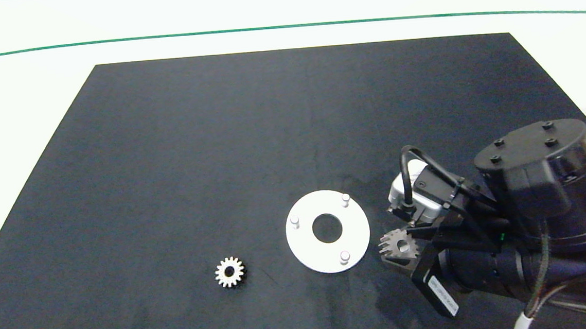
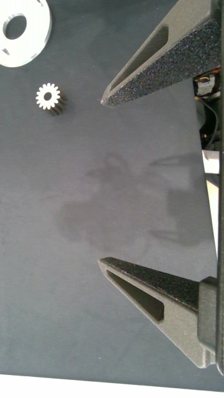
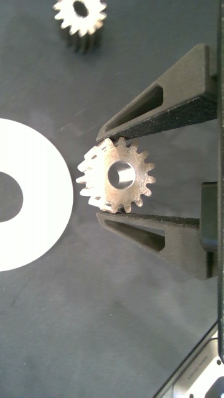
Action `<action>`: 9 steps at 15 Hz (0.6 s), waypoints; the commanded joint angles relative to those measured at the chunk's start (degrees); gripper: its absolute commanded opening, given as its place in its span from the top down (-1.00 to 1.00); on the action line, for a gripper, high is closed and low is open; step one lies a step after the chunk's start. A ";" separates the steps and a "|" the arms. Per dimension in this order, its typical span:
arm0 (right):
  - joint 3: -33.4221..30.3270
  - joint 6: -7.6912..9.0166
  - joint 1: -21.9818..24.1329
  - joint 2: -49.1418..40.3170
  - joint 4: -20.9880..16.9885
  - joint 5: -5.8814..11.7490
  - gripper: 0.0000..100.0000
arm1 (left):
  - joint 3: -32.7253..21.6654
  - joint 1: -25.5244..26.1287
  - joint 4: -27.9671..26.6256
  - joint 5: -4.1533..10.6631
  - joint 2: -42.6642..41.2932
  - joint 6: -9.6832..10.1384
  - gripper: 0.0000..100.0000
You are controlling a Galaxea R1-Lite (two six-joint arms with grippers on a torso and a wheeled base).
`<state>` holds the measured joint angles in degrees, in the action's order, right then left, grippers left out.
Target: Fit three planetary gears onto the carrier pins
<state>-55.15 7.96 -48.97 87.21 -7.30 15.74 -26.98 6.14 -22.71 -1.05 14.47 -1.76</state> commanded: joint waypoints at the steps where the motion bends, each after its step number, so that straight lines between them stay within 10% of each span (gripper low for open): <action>1: -1.80 0.04 -2.27 4.81 -0.17 0.87 0.50 | -0.18 0.01 -0.14 -0.01 0.12 0.00 -1.00; 9: -5.41 0.13 -3.68 8.77 -0.26 1.40 0.50 | -0.36 0.01 -0.14 -0.01 -0.06 0.00 -1.00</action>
<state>-60.20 8.02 -52.55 95.32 -7.50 17.05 -27.31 6.14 -22.71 -1.04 14.46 -1.76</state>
